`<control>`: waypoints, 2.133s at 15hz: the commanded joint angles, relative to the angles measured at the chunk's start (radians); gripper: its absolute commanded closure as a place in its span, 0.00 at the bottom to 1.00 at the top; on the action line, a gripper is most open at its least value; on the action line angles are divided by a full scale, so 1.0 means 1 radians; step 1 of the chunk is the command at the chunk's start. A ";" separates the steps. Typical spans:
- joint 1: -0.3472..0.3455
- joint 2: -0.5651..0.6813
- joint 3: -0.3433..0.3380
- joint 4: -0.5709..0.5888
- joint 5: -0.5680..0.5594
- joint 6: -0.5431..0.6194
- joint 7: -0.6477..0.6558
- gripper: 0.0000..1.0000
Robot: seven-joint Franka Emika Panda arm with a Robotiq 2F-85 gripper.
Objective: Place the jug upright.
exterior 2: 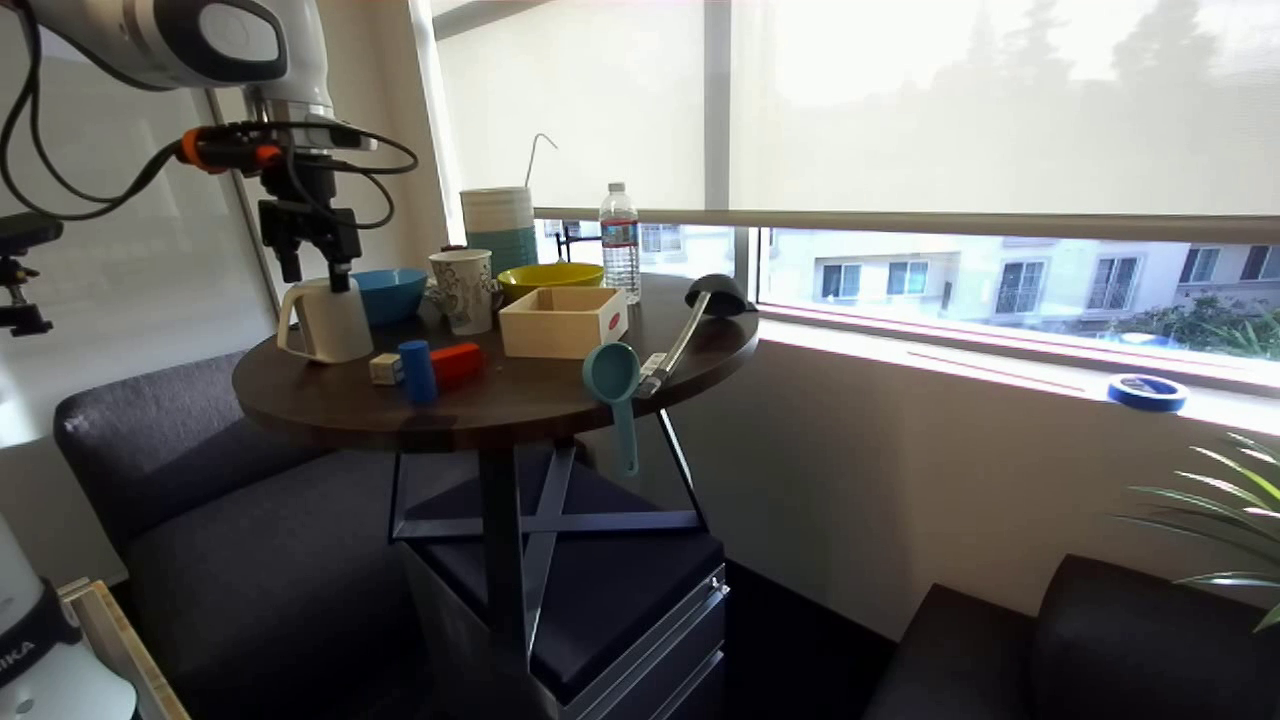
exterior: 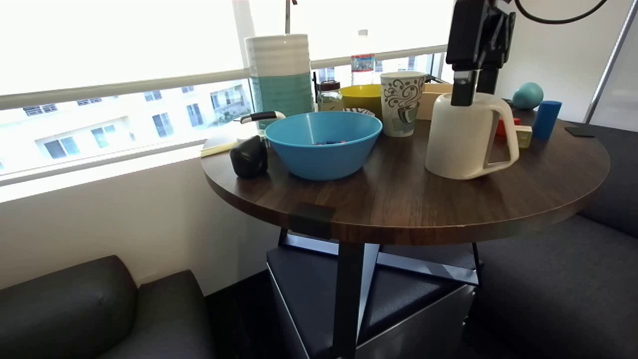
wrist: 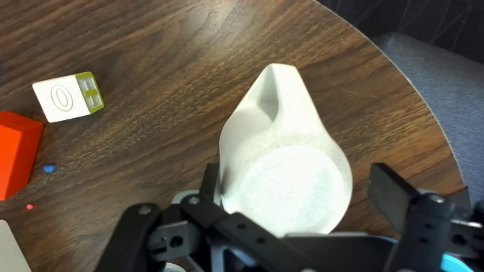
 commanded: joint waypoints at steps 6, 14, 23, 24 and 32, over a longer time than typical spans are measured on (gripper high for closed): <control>-0.011 0.028 0.001 -0.003 -0.016 0.036 -0.001 0.00; -0.010 0.038 -0.013 -0.007 0.003 0.076 -0.011 0.26; -0.005 -0.008 -0.077 -0.039 0.077 0.103 -0.094 0.37; -0.002 -0.023 -0.094 -0.053 0.106 0.116 -0.126 0.37; 0.029 -0.121 -0.258 -0.204 0.438 0.252 -0.454 0.37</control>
